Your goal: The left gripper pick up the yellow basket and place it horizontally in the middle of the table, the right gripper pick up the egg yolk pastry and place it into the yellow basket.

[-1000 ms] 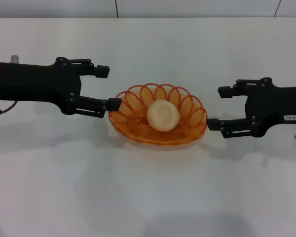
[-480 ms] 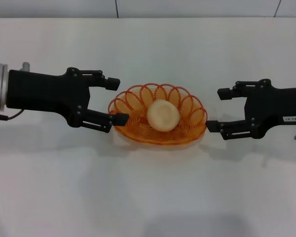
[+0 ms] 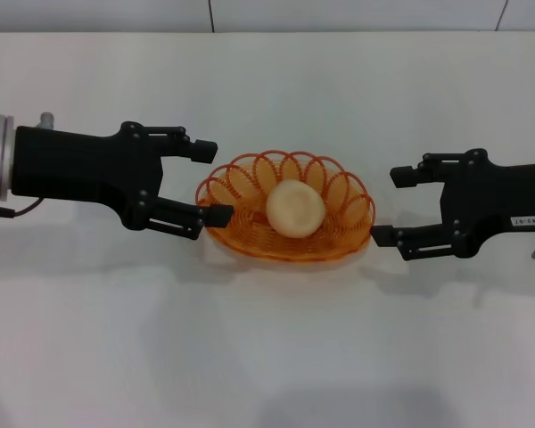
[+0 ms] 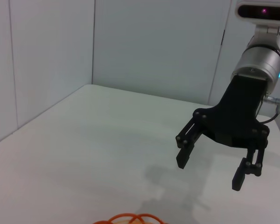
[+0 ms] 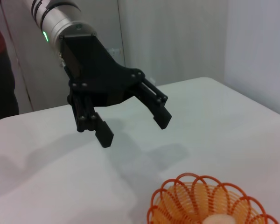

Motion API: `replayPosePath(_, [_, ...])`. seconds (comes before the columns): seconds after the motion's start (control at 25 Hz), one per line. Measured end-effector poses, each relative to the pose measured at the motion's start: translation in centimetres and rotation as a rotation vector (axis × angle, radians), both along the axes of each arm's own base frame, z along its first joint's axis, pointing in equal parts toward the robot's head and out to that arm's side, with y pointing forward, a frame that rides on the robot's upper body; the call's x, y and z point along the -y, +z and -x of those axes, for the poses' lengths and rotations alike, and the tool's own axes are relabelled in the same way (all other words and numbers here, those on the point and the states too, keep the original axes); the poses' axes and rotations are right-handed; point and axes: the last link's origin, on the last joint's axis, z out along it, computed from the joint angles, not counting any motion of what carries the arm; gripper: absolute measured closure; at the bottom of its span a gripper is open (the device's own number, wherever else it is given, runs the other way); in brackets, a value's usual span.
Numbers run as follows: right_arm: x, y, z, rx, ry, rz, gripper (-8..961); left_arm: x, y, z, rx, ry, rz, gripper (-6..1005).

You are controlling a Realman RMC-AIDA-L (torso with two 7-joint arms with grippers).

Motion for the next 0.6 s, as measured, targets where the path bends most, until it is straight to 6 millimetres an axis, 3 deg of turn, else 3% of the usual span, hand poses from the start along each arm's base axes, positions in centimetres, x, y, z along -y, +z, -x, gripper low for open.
replayPosePath(0.6, [0.15, -0.19, 0.17, 0.012, 0.012, 0.019, 163, 0.12, 0.14, 0.02, 0.001, 0.000, 0.009, 111])
